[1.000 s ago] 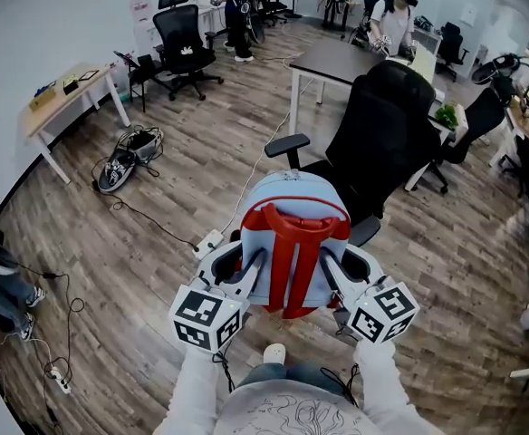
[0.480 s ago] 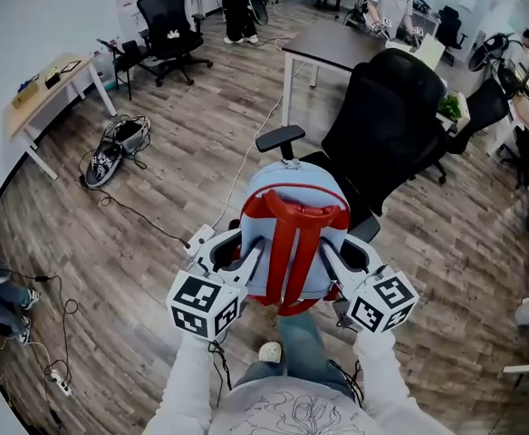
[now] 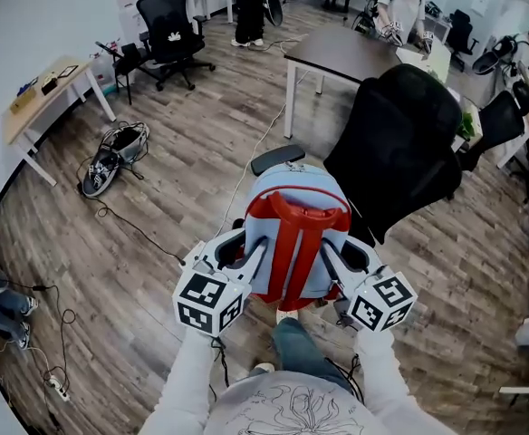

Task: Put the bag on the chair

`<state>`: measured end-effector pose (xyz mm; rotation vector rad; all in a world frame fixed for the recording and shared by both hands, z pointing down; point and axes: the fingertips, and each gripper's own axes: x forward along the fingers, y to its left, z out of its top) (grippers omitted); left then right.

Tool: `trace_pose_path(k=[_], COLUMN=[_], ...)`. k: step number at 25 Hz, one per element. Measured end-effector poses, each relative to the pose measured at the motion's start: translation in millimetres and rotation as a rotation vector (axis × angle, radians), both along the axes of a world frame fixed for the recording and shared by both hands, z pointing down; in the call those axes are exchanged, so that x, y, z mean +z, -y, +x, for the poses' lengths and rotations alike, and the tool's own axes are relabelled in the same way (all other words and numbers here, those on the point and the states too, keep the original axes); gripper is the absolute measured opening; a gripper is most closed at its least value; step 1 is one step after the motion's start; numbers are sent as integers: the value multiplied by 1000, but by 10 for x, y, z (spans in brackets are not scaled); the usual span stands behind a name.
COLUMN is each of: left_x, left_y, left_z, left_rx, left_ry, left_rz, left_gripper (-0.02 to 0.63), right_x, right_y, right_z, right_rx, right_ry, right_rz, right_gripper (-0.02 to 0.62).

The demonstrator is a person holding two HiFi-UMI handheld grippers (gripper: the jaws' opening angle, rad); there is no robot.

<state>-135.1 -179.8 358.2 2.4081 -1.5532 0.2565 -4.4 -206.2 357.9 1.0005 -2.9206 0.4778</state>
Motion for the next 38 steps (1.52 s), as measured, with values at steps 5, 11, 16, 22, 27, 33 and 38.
trace_pose_path(k=[5, 11, 16, 22, 27, 33, 38], left_x=[114, 307, 512, 772, 1053, 1416, 1786], left_y=[594, 1202, 1526, 1818, 2041, 2338, 2675], left_z=[90, 164, 239, 284, 253, 268, 297], left_rx=[-8, -1, 10, 45, 82, 142, 183], left_ry=[-7, 1, 5, 21, 24, 29, 49], left_rz=[-17, -60, -93, -145, -184, -250, -273], left_gripper=[121, 121, 121, 121, 121, 121, 121], right_x=[102, 297, 499, 774, 1058, 1396, 1780], right_y=[612, 1206, 1521, 1771, 1926, 2119, 2417], right_z=[87, 163, 238, 290, 269, 291, 320], right_rx=[-17, -19, -11, 21, 52, 106, 126], right_ry=[-21, -45, -65, -82, -107, -140, -180], right_rz=[-9, -38, -58, -104, -145, -196, -227], right_gripper=[92, 94, 94, 95, 95, 95, 95])
